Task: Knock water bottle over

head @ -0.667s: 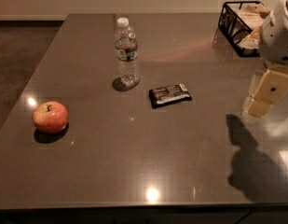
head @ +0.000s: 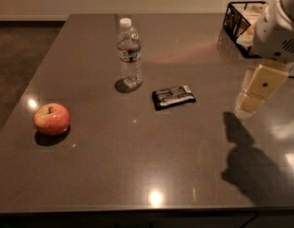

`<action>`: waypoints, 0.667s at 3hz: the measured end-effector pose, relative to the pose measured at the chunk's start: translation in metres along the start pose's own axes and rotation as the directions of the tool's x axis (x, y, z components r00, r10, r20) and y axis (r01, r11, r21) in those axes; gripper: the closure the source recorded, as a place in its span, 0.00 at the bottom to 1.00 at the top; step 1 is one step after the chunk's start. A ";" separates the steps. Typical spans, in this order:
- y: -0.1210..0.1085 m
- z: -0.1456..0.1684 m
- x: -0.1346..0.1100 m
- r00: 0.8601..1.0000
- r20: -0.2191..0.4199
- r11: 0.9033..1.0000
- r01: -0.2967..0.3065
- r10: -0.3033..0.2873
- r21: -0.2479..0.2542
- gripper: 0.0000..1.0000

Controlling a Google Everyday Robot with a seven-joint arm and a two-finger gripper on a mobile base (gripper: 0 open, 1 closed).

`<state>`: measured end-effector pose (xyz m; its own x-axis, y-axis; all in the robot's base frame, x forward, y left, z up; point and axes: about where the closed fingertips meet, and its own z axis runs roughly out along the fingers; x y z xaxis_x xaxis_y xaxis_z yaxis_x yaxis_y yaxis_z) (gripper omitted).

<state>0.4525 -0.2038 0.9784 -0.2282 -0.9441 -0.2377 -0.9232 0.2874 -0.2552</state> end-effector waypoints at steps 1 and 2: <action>-0.013 0.014 -0.024 0.999 0.036 1.000 -0.020 0.020 -0.007 0.00; -0.021 0.030 -0.051 0.996 0.078 0.999 -0.030 0.031 -0.014 0.00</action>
Offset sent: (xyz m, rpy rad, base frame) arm 0.0640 0.0762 -0.0207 0.1402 -0.0024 -0.0064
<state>0.4926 -0.1572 0.9680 -0.2322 -0.9193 -0.3178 -0.9202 0.3135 -0.2346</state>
